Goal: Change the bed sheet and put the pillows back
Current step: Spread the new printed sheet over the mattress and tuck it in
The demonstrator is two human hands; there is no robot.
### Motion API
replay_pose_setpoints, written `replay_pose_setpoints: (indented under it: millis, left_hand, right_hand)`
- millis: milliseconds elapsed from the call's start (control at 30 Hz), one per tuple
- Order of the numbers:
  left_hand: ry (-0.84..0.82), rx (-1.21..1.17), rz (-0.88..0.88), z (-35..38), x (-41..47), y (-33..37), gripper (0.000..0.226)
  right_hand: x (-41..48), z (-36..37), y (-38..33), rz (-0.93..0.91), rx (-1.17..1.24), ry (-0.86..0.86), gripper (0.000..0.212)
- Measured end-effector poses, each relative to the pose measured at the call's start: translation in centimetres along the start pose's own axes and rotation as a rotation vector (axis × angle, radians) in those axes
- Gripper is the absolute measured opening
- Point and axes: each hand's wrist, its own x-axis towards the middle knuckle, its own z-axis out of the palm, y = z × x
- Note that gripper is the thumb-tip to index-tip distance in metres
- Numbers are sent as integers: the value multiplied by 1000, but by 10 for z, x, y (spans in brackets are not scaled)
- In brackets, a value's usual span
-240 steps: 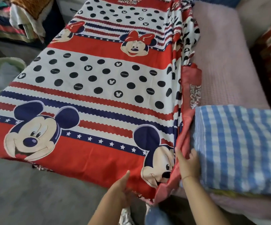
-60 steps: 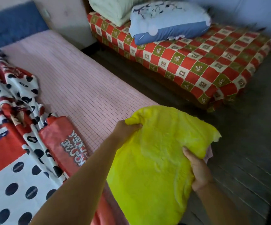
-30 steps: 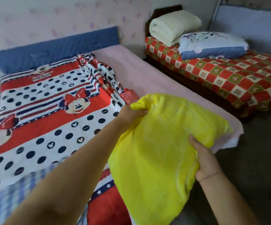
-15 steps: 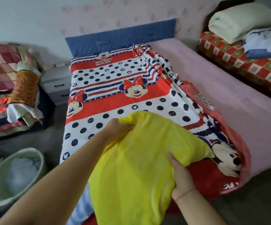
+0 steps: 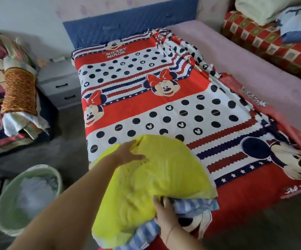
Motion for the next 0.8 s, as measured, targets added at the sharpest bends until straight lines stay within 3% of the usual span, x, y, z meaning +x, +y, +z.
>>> replay_pose_setpoints:
  millis: [33, 100, 200, 500, 600, 800]
  left_hand:
    - [-29, 113, 0, 18, 6, -13, 104]
    - [52, 348, 32, 42, 14, -33, 111]
    - [90, 389, 69, 48, 18, -39, 111]
    - [100, 338, 130, 53, 20, -11, 109]
    - [95, 299, 208, 61, 27, 24, 106]
    - [7, 204, 353, 97, 33, 133, 98]
  right_hand:
    - [6, -2, 6, 29, -15, -20, 98]
    - [22, -10, 14, 81, 2, -46, 73]
    - [23, -25, 2, 165, 128, -25, 47]
    - [16, -64, -20, -20, 169, 110, 41]
    - [11, -83, -35, -73, 187, 136, 56]
    - [-4, -159, -80, -159, 235, 160, 53]
